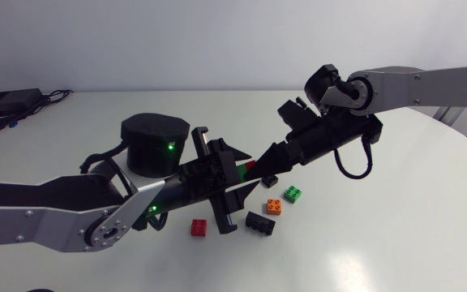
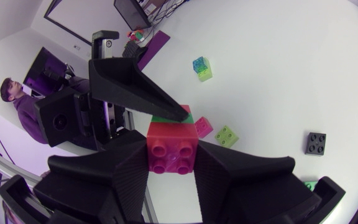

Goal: Disassemble duplo

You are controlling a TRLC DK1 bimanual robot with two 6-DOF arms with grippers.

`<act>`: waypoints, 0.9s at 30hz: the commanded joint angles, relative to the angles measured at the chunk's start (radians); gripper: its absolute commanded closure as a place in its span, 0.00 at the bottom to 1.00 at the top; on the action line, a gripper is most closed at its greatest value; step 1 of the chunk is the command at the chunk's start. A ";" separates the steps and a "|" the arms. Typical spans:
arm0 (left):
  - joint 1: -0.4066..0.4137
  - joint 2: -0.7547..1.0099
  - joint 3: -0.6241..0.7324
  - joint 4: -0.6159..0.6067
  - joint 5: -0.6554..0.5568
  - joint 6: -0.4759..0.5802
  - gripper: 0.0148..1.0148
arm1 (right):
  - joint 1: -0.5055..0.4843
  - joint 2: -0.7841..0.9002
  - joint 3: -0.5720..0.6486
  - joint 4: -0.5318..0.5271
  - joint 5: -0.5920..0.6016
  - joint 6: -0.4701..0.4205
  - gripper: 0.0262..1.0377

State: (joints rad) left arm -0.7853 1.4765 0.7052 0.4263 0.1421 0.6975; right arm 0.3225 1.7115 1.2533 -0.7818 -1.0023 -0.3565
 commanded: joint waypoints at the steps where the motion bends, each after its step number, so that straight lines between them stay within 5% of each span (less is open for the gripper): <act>1: 0.008 -0.039 -0.019 0.002 -0.009 -0.004 0.19 | -0.020 -0.026 -0.029 0.003 0.002 -0.002 0.76; 16: 0.031 -0.047 -0.052 0.005 -0.007 0.019 0.17 | -0.046 -0.085 -0.051 0.001 0.004 0.014 0.76; 27: 0.027 -0.036 -0.050 0.008 -0.007 0.046 0.53 | -0.040 -0.092 -0.054 0.000 0.007 0.014 0.76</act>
State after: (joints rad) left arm -0.7601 1.4231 0.6731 0.4240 0.1413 0.7212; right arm 0.2756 1.6386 1.2278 -0.7792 -0.9951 -0.3553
